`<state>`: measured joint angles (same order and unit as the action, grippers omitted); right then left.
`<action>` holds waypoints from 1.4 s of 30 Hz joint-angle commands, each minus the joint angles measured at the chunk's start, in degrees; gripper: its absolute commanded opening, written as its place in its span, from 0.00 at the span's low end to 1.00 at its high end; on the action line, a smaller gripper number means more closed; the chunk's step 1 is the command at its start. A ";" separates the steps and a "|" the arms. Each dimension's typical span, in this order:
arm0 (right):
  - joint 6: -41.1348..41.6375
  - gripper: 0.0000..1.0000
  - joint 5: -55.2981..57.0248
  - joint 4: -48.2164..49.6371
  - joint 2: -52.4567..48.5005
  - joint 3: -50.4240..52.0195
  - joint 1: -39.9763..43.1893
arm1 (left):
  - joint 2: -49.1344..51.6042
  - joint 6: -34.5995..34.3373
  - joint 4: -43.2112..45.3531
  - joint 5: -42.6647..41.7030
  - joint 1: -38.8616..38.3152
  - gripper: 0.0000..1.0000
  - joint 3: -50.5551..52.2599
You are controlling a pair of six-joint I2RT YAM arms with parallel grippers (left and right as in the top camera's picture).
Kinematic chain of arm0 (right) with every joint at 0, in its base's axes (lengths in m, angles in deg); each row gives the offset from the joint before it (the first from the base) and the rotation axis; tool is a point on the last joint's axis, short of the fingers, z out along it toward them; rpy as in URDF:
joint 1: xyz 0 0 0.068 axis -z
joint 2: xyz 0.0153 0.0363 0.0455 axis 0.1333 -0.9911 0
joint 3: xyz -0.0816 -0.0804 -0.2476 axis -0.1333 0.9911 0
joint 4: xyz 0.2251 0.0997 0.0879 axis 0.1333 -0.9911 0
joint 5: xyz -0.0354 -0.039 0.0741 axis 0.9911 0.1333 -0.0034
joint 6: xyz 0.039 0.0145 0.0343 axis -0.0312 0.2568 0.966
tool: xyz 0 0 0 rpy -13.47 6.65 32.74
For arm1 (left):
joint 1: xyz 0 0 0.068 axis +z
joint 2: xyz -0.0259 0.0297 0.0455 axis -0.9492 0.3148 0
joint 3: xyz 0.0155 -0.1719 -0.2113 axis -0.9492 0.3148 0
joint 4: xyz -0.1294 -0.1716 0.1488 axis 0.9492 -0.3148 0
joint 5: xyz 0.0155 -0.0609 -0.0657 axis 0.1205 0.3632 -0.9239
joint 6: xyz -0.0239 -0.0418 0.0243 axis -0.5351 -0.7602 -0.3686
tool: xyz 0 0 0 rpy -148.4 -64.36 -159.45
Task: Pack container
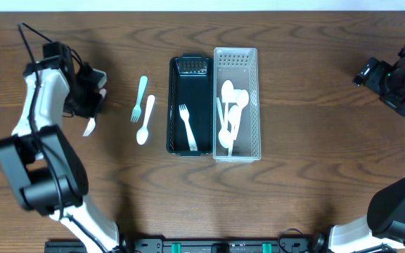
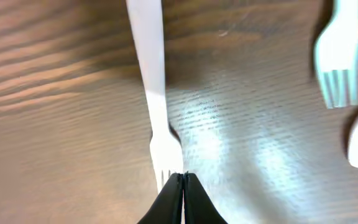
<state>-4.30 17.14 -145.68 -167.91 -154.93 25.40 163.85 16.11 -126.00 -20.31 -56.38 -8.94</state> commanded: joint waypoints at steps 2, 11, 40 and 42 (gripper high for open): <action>-0.61 0.99 0.20 -0.09 -0.48 0.24 0.20 | -2.16 -1.81 -1.11 -0.87 0.13 0.06 -0.39; -0.59 0.99 0.20 -0.09 -0.48 0.24 0.20 | -1.57 -3.54 1.81 -0.85 0.20 0.72 -0.17; -0.61 0.99 0.20 -0.09 -0.48 0.24 0.20 | 11.26 -11.67 5.31 -0.81 0.31 0.23 -0.17; -0.61 0.99 0.20 -0.09 -0.48 0.24 0.20 | 11.26 -11.65 4.31 -0.79 0.31 0.18 -0.17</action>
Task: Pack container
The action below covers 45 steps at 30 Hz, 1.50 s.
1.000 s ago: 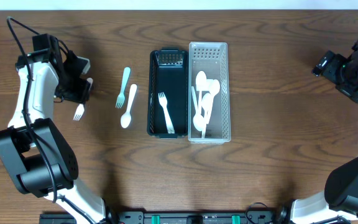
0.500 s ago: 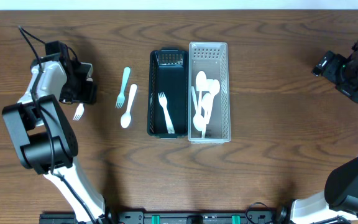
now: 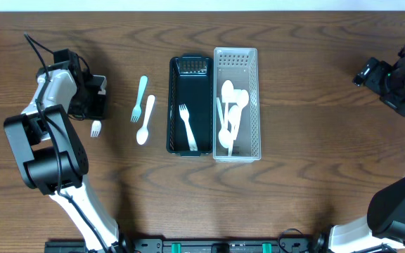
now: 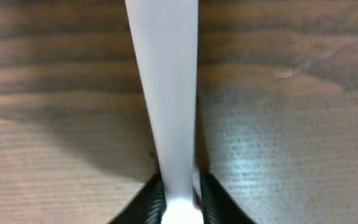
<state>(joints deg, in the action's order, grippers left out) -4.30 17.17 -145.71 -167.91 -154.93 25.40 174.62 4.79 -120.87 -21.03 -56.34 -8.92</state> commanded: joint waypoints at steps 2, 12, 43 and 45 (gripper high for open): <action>-0.59 0.99 0.17 -0.07 -0.48 0.24 0.20 | 0.31 -0.31 -1.97 0.09 0.24 0.09 -0.33; -0.59 0.99 0.17 -0.07 -0.48 0.24 0.20 | -8.92 -7.61 -10.38 -0.02 -3.06 0.06 -4.39; -0.59 0.99 0.17 -0.07 -0.48 0.24 0.20 | -13.22 -43.15 -4.52 -2.64 -36.96 0.50 -3.89; -0.59 0.99 0.17 -0.07 -0.48 0.24 0.20 | -13.77 -42.99 -4.57 -2.64 -34.99 0.49 -3.98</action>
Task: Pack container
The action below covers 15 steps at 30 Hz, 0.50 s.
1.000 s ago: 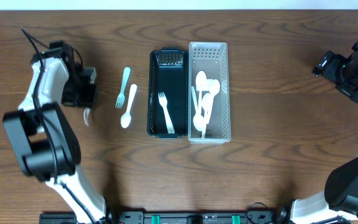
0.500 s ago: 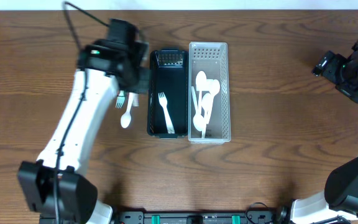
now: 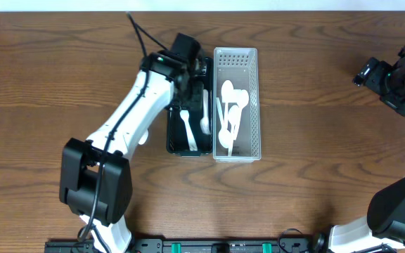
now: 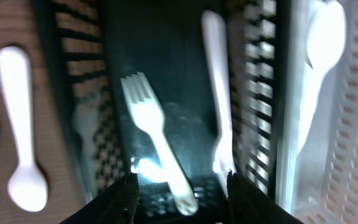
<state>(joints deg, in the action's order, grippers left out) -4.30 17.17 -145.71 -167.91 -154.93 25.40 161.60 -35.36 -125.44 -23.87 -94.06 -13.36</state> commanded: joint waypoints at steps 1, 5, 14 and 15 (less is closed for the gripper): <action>-0.59 0.99 0.17 -0.07 -0.48 0.24 0.20 | -1.16 -2.43 -0.20 0.17 3.74 0.51 0.46; -0.61 0.99 0.17 -0.07 -0.48 0.24 0.20 | -2.93 4.22 -1.68 1.55 8.87 0.66 0.46; -0.59 0.99 0.17 -0.07 -0.48 0.24 0.20 | 0.13 19.96 2.54 5.99 18.80 0.67 0.48; -0.61 0.99 0.17 -0.07 -0.48 0.24 0.20 | 0.83 21.16 3.74 5.99 19.45 0.67 0.48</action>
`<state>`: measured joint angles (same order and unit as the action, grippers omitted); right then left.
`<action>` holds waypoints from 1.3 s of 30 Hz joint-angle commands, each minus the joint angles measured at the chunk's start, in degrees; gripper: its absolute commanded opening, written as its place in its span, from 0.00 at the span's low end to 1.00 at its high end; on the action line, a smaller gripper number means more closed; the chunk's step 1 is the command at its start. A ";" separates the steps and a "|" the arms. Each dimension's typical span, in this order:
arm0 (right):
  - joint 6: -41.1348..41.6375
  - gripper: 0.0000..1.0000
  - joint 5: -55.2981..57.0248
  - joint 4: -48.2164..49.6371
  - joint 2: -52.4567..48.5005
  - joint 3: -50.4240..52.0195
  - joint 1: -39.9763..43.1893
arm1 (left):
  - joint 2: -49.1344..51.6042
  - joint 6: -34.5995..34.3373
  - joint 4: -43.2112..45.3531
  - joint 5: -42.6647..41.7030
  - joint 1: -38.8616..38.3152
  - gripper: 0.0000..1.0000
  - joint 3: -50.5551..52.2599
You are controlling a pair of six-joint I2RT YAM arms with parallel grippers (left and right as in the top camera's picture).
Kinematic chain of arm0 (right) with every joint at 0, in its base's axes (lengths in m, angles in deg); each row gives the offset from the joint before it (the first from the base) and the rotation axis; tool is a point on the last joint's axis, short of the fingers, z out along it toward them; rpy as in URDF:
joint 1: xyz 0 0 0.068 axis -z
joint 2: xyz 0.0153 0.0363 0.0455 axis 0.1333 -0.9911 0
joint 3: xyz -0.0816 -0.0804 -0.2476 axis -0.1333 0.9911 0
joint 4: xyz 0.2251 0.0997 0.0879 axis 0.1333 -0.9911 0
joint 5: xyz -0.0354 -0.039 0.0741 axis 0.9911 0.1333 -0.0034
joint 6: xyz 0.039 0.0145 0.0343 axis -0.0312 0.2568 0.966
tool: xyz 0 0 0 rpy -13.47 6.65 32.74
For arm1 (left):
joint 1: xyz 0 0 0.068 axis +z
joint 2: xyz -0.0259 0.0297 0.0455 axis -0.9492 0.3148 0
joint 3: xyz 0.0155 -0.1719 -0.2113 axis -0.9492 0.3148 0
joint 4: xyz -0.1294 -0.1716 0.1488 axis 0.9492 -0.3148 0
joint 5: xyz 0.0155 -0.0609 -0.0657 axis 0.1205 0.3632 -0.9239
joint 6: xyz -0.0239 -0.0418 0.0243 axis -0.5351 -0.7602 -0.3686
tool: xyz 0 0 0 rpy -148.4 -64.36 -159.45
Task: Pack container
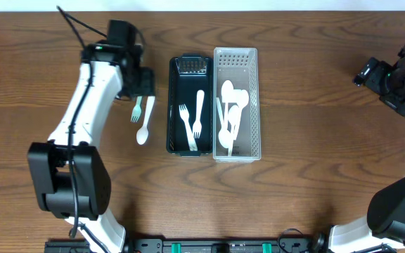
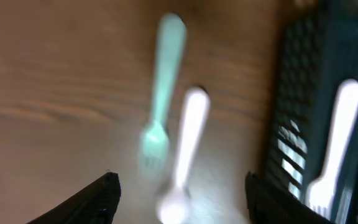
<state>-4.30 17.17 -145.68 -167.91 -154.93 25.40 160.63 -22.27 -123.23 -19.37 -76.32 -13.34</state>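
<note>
The black tray [image 1: 174, 105] holds two white forks, one [image 1: 187, 126] to the left and one [image 1: 198, 112] to the right. Against its right side, the white basket [image 1: 253, 105] holds several white spoons [image 1: 229, 112]. On the table left of the tray lie a teal fork [image 2: 160, 93] and a white spoon [image 2: 185, 149]. My left gripper [image 2: 182, 208] hovers open over these two, with nothing between its fingers. In the overhead view it [image 1: 139, 88] is at their far ends. My right gripper [image 1: 368, 72] stays at the far right.
The tray's dark mesh wall [image 2: 291, 124] stands just right of the white spoon, with a white fork [image 2: 337, 143] inside it. Bare wood table [image 1: 315, 176] surrounds the two containers. My left arm [image 1: 83, 105] stretches along the table's left side.
My left gripper was open over the black tray with the second fork lying below it. It is now left of the tray, over the teal fork and white spoon, still open.
My left gripper was shut with its tips at a white fork lying on the far left of the table. Then it gripped that fork's handle. Later it was open over the black tray, with that fork lying inside beside the first. Now it hovers over the teal fork and spoon.
</note>
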 commanded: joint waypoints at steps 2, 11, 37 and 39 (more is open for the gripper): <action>-0.59 0.99 0.17 -0.09 -0.48 0.24 0.20 | 3.13 9.55 3.43 1.46 2.54 0.66 0.46; -0.61 0.99 0.17 -0.09 -0.48 0.24 0.20 | 12.48 17.31 7.04 1.51 3.28 0.62 0.46; -0.59 0.99 0.17 -0.09 -0.48 0.24 0.20 | 17.90 17.88 8.26 1.44 3.37 0.30 0.46; -0.59 0.99 0.17 -0.09 -0.48 0.24 0.20 | 18.01 17.86 8.09 1.44 3.37 0.27 0.52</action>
<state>-4.30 17.17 -145.71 -167.91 -154.93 25.40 177.51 -5.07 -114.79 -18.34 -73.19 -13.10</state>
